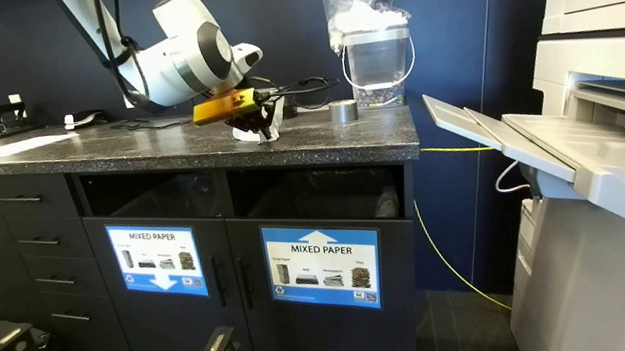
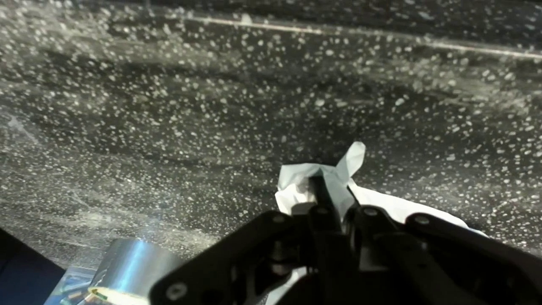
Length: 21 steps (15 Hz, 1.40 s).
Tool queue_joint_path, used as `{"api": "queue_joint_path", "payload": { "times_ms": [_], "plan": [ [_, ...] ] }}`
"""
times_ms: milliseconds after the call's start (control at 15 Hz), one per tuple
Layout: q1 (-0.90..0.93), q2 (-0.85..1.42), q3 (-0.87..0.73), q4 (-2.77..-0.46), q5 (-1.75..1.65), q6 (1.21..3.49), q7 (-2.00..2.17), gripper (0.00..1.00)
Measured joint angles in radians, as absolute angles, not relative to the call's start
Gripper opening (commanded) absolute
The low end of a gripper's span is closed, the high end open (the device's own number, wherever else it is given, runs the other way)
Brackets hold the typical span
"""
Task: Put the two tissues into the rubbish can.
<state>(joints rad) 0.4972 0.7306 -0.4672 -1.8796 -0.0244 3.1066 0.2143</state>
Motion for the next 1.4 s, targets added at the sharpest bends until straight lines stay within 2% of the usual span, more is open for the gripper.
{"api": "queue_joint_path", "payload": {
  "times_ms": [667, 1067, 1400],
  "plan": [
    [0.443, 0.53, -0.421, -2.036, -0.247, 2.827, 0.197, 0.08],
    [0.317, 0.406, -0.322, -2.202, -0.317, 2.68, 0.193, 0.08],
    [0.2, 0.322, -0.26, -2.349, -0.33, 2.669, 0.185, 0.08]
  ]
}}
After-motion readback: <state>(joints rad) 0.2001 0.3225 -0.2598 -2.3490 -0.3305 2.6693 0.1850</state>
